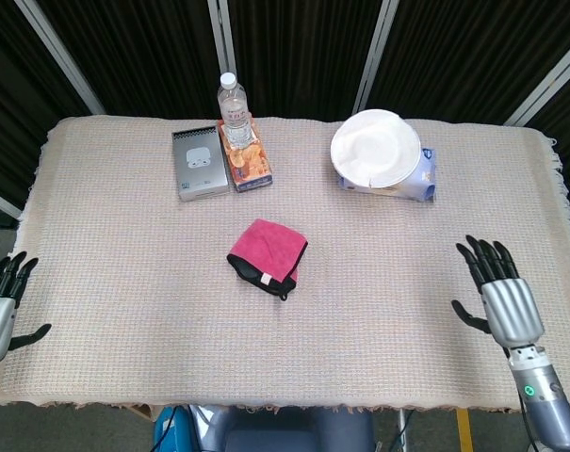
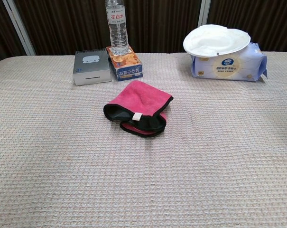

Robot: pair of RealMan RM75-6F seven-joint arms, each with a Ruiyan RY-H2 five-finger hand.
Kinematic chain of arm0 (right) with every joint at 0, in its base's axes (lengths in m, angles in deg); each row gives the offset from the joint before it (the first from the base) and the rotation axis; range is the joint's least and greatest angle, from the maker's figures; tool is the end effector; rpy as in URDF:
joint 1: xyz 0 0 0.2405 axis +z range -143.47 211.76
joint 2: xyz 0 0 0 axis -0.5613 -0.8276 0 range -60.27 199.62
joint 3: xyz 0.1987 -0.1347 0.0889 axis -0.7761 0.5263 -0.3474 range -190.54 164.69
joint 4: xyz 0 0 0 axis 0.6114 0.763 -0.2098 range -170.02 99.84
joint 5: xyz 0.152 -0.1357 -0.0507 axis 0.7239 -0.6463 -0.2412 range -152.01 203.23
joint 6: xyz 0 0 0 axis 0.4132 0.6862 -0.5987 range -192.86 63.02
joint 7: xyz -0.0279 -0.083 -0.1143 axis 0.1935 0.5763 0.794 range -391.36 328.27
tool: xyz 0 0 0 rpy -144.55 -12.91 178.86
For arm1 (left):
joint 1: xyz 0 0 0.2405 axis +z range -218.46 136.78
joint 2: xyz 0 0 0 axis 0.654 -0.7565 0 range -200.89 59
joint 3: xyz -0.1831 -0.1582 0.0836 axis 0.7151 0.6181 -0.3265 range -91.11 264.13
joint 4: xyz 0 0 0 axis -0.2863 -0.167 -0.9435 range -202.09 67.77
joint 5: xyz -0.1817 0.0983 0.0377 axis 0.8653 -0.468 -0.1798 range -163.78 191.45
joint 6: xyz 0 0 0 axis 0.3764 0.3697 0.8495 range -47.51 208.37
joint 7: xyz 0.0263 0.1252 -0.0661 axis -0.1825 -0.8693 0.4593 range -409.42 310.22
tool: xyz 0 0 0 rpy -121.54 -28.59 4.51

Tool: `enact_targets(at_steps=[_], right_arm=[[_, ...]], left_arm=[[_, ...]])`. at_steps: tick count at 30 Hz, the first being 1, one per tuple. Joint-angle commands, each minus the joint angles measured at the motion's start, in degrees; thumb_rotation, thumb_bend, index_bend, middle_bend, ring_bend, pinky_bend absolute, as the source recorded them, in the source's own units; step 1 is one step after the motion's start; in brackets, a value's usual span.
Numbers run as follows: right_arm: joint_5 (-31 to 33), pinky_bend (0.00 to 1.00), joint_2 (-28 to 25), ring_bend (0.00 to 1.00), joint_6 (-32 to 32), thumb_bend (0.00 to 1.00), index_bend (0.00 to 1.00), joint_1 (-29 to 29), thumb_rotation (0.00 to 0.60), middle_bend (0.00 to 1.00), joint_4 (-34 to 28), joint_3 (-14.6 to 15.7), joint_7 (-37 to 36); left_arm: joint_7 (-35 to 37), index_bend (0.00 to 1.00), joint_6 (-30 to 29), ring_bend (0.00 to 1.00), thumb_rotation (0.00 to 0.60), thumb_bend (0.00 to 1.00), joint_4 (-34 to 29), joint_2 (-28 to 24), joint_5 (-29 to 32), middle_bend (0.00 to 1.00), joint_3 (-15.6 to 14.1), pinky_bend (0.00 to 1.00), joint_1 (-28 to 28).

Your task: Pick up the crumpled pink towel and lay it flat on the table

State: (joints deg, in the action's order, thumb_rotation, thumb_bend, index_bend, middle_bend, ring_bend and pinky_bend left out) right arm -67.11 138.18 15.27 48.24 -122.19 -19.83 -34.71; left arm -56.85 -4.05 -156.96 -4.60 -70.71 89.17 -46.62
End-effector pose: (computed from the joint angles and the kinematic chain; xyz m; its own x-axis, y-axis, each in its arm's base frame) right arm -0.2713 -0.2421 0.1354 0.3702 0.0383 0.9282 -0.8923 -0.2633 0.3668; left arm -0.3177 0.1859 0.1503 0.5110 0.0097 0.8595 0.8595 0.0013 -0.5111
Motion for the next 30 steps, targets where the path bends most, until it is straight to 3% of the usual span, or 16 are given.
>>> enact_targets(at_steps=[1,7,16,22,30], right_arm=[[-1.4,0.00,1.5,0.00,-4.8,0.27,0.00,4.9,0.600,0.00,-2.2,-1.7,1.1],[-1.0,0.00,5.6,0.00,-11.0,0.27,0.01,11.5,0.600,0.00,-5.5,-4.2,3.4],[3.3,0.00,15.0,0.00,-16.8,0.27,0.22,17.8,0.600,0.00,-6.3,-6.4,7.9],[5.0,0.00,21.4,0.00,-17.5,0.27,0.25,19.3,0.600,0.00,-4.3,-5.3,9.6],[5.3,0.00,29.5,0.00,-15.4,0.27,0.43,20.0,0.600,0.08,0.3,-4.1,10.3]], left_arm=[[-0.3,0.00,0.2,0.00,0.600,0.00,0.2,0.2,0.3,0.00,0.1,0.01,-0.1],[-0.7,0.00,0.2,0.00,0.600,0.00,0.5,0.6,0.7,0.00,0.5,0.01,-0.2],[-0.8,0.00,0.8,0.00,0.600,0.00,1.0,0.9,1.4,0.00,0.8,0.01,-0.6],[-0.3,0.00,0.9,0.00,0.600,0.00,0.9,0.9,1.5,0.00,0.9,0.01,-0.7],[0.9,0.00,2.2,0.00,0.600,0.00,1.4,1.0,1.9,0.00,0.7,0.01,-1.0]])
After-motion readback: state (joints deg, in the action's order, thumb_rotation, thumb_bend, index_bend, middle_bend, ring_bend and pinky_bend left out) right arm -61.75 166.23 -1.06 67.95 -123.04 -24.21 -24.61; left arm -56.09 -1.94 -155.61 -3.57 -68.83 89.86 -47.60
